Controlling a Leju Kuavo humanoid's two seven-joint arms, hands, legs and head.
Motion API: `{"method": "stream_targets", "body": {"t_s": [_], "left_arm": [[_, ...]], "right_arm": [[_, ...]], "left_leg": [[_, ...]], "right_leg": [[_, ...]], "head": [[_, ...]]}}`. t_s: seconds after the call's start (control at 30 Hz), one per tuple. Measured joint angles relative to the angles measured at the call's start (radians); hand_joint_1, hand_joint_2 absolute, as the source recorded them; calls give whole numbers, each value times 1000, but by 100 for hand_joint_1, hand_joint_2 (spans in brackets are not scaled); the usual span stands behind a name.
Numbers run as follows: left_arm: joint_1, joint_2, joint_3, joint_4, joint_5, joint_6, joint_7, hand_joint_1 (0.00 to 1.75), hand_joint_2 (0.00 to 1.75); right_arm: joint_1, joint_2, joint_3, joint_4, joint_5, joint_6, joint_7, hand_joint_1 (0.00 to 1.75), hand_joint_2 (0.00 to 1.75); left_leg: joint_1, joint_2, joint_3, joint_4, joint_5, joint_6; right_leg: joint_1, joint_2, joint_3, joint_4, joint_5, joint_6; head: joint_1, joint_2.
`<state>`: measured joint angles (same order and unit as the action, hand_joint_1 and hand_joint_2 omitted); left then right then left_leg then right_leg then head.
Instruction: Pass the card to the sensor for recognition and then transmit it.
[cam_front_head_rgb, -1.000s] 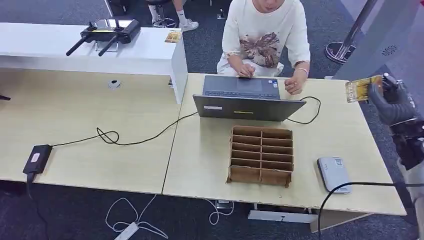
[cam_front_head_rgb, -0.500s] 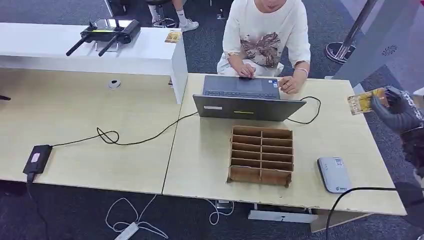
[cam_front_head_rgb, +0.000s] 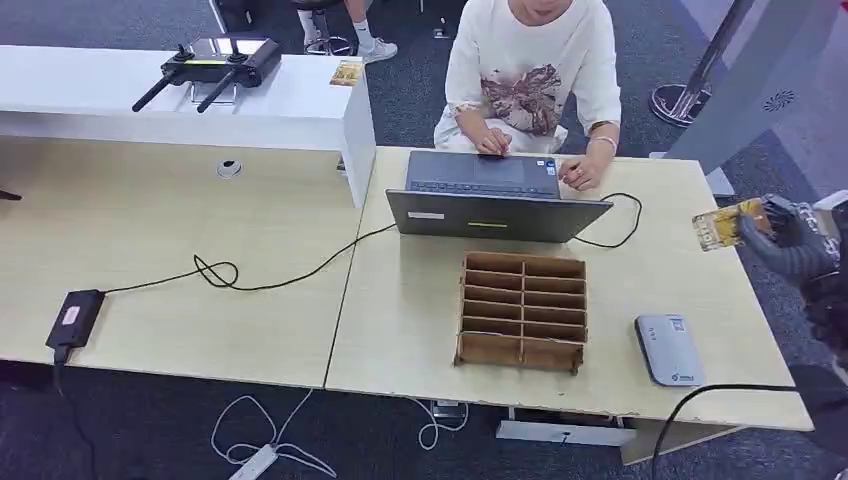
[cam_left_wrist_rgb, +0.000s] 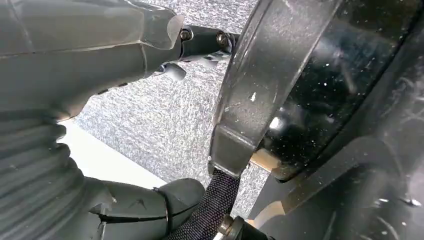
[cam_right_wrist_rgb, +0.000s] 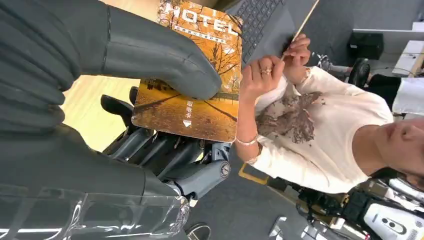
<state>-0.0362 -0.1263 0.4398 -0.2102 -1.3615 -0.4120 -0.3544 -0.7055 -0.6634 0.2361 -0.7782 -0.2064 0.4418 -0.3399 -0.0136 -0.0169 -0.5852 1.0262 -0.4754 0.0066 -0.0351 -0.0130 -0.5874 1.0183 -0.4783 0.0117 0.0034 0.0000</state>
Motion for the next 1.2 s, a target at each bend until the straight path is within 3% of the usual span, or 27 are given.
{"method": "stream_targets", "body": {"t_s": [0.57,1.2], "left_arm": [[2,0,0,0,3,1,-3,0,175],[3,0,-1,0,9,1,-5,0,175]], "right_arm": [[138,-19,-40,30,-10,3,-40,175,175],[171,13,-45,75,114,-53,-30,175,175]], "left_leg": [[0,0,0,0,-1,1],[0,0,-1,0,-1,1]], "right_leg": [[0,0,0,0,0,1],[0,0,0,0,-1,1]], "head": [[0,0],[0,0]]}}
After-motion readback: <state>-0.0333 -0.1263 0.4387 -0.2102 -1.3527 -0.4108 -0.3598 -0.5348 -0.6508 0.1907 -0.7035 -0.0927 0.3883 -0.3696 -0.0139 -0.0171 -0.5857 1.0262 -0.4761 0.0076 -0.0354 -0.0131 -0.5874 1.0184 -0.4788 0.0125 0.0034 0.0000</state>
